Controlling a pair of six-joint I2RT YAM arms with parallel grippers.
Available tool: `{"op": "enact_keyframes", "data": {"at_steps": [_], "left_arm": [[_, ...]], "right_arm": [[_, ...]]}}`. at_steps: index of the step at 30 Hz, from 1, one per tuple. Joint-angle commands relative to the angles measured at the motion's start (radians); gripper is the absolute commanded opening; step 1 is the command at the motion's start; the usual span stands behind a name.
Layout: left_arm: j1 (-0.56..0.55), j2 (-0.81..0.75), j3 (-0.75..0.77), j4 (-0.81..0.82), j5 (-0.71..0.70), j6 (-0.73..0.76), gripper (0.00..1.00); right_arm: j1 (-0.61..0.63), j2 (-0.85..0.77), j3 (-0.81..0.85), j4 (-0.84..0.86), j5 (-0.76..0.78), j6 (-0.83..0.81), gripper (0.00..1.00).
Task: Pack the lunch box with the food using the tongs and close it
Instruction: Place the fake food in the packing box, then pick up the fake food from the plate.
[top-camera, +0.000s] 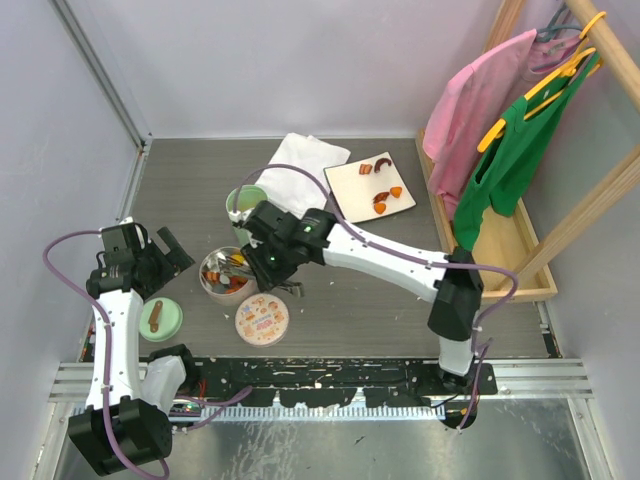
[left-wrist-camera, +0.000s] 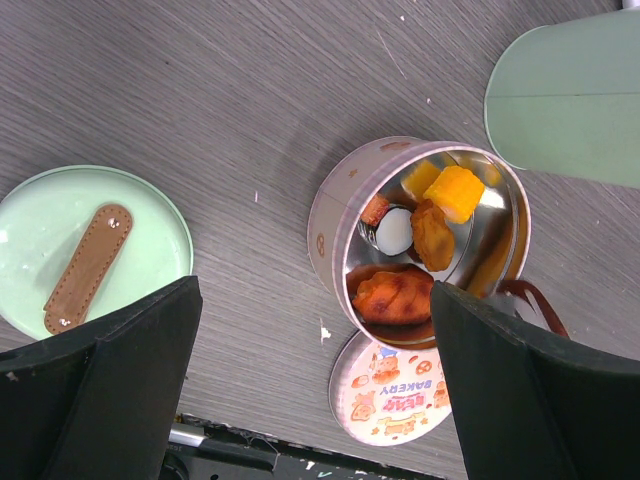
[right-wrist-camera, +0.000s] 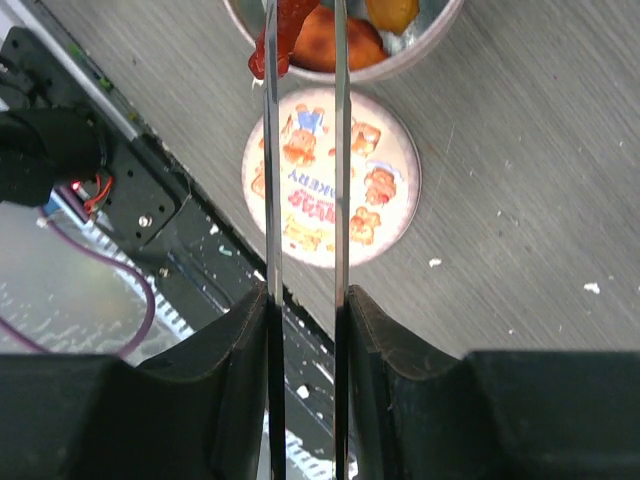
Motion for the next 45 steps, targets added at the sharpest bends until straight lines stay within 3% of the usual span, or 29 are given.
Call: {"op": "enact_keyframes", "data": {"at_steps": [1, 10, 22, 31, 45], "left_arm": [[-0.003, -0.012, 0.021, 0.03, 0.01, 0.005, 0.98], [-0.003, -0.022, 0.018, 0.031, 0.0, 0.006, 0.98], [-0.003, -0.023, 0.016, 0.03, 0.007, -0.004, 0.98], [-0.003, -0.025, 0.021, 0.026, -0.006, -0.008, 0.98], [-0.003, -0.034, 0.026, 0.026, -0.002, 0.001, 0.98]], "right_arm": [[0.018, 0.089, 0.16, -0.026, 0.096, -0.024, 0.33], [0.024, 0.27, 0.351, -0.086, 0.164, -0.057, 0.35], [0.024, 0.266, 0.356, -0.031, 0.111, -0.052, 0.47], [0.024, 0.183, 0.325, -0.028, 0.155, -0.036, 0.48], [0.02, -0.129, 0.015, 0.021, 0.399, 0.02, 0.48]]}}
